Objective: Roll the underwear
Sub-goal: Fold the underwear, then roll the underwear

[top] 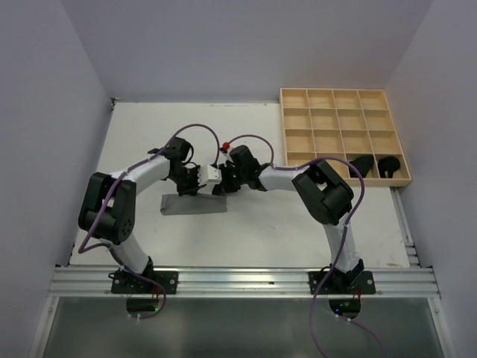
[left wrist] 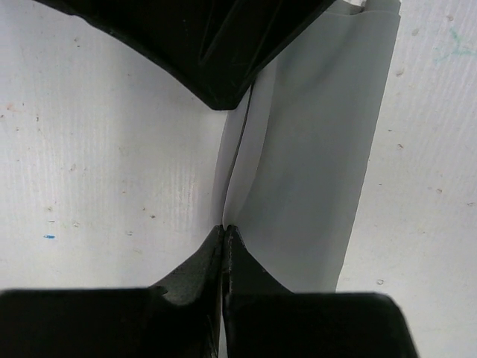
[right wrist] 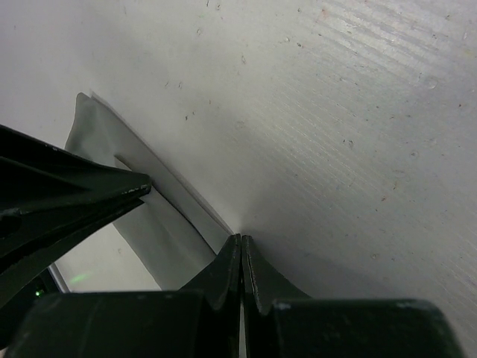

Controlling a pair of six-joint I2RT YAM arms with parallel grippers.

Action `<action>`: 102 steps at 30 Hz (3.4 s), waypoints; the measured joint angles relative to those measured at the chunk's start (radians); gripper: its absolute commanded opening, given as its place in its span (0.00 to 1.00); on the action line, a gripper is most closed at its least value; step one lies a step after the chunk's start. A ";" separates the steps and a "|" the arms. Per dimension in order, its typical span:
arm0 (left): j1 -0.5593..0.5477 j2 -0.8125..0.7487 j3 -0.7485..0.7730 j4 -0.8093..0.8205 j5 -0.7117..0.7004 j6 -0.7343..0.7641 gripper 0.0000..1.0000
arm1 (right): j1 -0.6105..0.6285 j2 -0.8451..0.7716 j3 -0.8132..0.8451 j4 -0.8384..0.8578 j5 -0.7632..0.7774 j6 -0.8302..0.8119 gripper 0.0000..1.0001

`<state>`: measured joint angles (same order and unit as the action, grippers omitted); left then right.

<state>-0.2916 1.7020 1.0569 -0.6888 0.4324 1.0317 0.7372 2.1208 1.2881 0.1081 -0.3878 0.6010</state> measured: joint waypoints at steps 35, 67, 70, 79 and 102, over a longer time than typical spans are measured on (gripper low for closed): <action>0.331 -0.174 -0.244 -0.153 -0.041 0.056 0.20 | 0.134 -0.161 -0.365 0.264 -0.023 0.163 0.00; 0.504 -0.103 0.183 0.047 0.401 -0.216 1.00 | 0.195 -0.445 -0.381 0.112 0.157 0.072 0.06; 0.588 -0.246 0.192 0.054 0.419 -0.250 1.00 | 0.229 -0.358 -0.308 0.164 0.134 0.109 0.06; 0.587 -0.175 0.230 -0.292 0.496 0.124 0.82 | 0.275 -0.091 -0.228 0.232 0.122 0.229 0.06; 0.284 -0.430 -0.393 -0.158 0.402 0.680 0.56 | 0.076 -0.031 -0.240 0.361 -0.108 0.175 0.04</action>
<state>-0.0078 1.2720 0.6643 -0.8467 0.8341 1.7115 0.8127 2.0903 1.0485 0.4694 -0.4957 0.7765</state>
